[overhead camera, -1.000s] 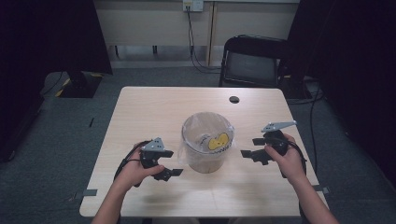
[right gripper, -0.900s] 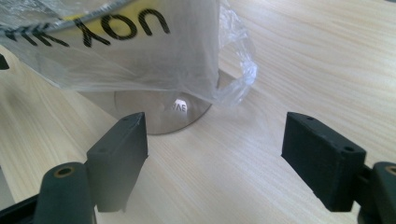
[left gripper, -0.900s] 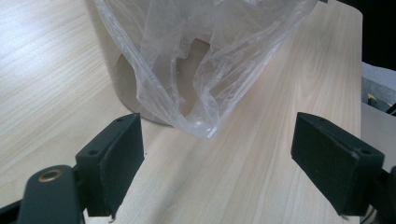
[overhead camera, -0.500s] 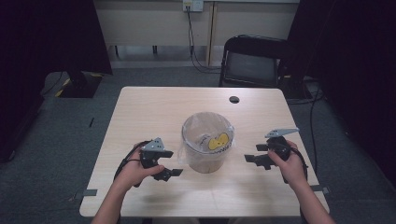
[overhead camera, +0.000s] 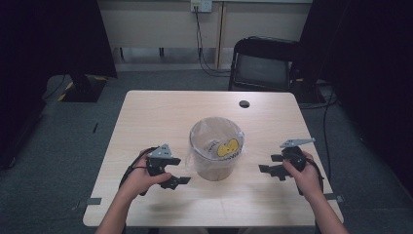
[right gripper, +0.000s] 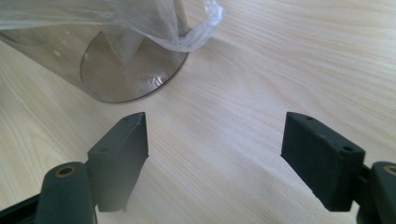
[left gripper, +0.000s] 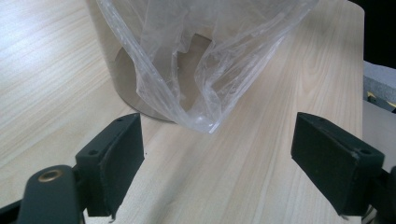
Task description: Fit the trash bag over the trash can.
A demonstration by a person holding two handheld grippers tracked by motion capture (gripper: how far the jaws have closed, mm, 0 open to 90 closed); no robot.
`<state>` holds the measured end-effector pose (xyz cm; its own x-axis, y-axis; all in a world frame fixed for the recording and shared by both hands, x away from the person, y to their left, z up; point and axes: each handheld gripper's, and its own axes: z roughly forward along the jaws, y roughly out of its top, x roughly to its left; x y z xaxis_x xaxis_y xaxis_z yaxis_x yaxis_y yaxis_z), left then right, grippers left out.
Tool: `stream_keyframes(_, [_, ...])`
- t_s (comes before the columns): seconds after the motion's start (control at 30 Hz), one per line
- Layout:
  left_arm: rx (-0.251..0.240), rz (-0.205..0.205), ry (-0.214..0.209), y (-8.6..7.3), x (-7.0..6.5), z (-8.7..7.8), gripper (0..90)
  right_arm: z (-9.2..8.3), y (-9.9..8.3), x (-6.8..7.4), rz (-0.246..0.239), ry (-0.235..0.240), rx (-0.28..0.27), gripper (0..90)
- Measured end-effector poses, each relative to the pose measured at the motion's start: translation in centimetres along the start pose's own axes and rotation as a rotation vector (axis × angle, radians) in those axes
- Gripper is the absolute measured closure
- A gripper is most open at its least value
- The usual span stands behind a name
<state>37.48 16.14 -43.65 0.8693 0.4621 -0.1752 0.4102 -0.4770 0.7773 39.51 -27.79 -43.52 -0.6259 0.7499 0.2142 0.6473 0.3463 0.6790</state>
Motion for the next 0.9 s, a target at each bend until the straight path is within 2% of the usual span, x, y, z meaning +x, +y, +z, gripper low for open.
stream_keyframes(0.47, [0.013,-0.001,-0.001,-0.2,0.2,0.3,16.6,0.4,-1.9,-1.3,0.022,-0.030,0.000,22.6])
stream_keyframes(0.9, [0.031,-0.016,0.005,-0.8,0.5,0.5,16.6,0.8,-3.0,-1.6,0.007,-0.039,-0.004,22.6])
